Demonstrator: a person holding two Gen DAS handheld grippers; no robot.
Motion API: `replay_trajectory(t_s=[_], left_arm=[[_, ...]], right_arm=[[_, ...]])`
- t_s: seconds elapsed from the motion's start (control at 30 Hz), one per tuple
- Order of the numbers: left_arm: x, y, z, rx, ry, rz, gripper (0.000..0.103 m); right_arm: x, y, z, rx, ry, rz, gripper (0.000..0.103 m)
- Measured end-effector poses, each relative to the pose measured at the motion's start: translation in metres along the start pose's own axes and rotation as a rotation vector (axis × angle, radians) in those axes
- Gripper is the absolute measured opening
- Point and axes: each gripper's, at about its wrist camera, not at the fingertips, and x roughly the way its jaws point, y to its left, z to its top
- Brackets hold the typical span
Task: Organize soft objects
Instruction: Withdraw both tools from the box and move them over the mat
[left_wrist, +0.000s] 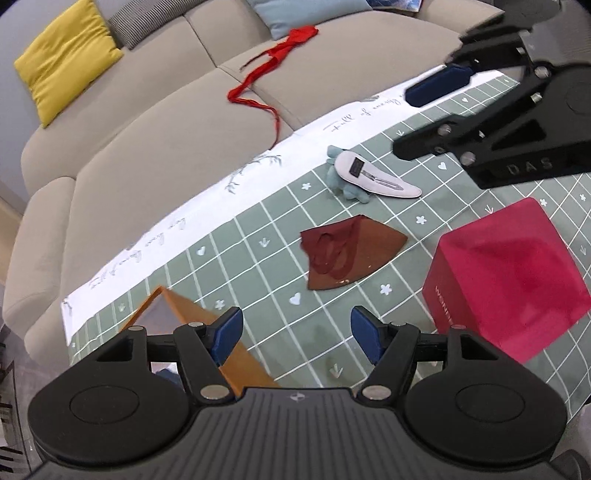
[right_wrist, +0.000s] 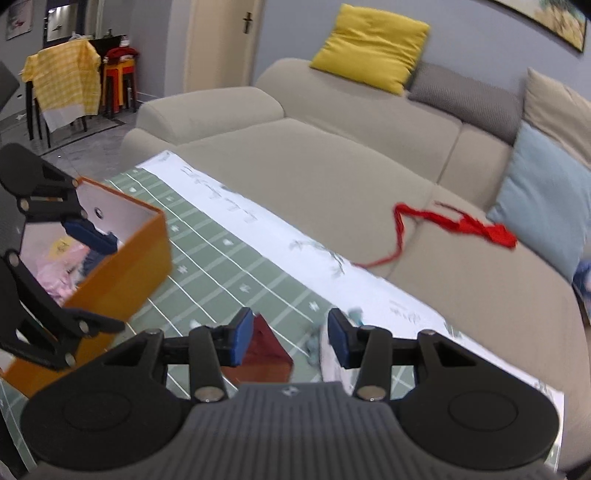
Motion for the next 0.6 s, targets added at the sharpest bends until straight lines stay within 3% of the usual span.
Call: replay_trajectory(t_s=[0.13,0.3,0.47,0.6], left_arm=[[0.01,-0.007,0.006,-0.026,0.031,-0.082,0.079],[-0.002,-0.033,-0.003,0.001,-0.002,-0.146,0.084],[0.004,-0.044,-0.01,-0.001,-0.011,-0.168,0.086],[0.02,-0.031,-0.01,-0.079,-0.009,-0.172,0.086]], right_arm=[[0.009,-0.02,-0.019,0.027,0.034,-0.002,0.05],[-0.007,-0.04,-0.049,0.101,0.062,0.043,0.062],[-0.033,-0.055,-0.082,0.189,0.062,0.08,0.067],[-0.036,-0.057,-0.09,0.199,0.067,0.08,0.069]])
